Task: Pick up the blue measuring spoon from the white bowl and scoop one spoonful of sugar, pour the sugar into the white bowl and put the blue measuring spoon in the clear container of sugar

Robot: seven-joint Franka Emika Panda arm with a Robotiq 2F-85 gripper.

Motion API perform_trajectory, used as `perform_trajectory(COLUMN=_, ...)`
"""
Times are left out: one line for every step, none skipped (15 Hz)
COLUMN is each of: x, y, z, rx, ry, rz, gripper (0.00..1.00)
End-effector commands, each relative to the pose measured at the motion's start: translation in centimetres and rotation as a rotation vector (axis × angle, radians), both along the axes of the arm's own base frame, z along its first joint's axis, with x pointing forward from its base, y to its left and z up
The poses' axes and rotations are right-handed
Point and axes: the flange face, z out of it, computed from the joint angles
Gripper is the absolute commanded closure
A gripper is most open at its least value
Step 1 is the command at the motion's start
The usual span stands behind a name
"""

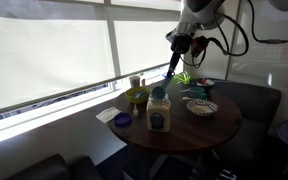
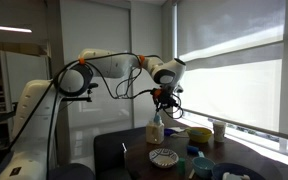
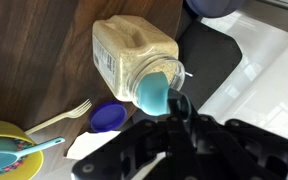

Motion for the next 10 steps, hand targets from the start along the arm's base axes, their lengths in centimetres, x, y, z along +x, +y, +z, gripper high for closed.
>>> perform_trajectory(x=0.8, y=1.0, z=-0.1, rx=-0.017, ry=0.038, rz=0.026, gripper=0.98)
perform_trajectory(x=0.9, y=1.3, z=-0.4, rx=-0.024, ry=0.052, rz=0.031, gripper=0.98)
perform_trajectory(x=0.9, y=1.6, z=-0.7, rx=-0.037, ry=0.079, rz=0.028, gripper=0.98)
perform_trajectory(x=0.9, y=1.7, z=-1.0, rx=-0.053, ry=0.098, rz=0.025, gripper=0.98)
perform_trajectory(x=0.9, y=1.7, z=-1.2, rx=-0.077, ry=0.118, rz=0.014, gripper=0.67)
perform_trajectory(x=1.0, y=1.7, z=-1.3, rx=-0.102, ry=0.132, rz=-0.002, gripper=0.66)
perform_trajectory(x=0.9, y=1.6, z=-1.2, rx=-0.117, ry=0.138, rz=-0.008, gripper=0.60)
perform_trajectory(x=0.9, y=1.6, z=-0.8, rx=-0.121, ry=0.136, rz=-0.010, gripper=0.53)
perform_trajectory(x=0.8, y=1.4, z=-0.2, rx=-0.127, ry=0.130, rz=-0.014, gripper=0.45)
perform_trajectory(x=0.5, y=1.3, z=0.7, rx=-0.128, ry=0.111, rz=-0.014, gripper=0.39)
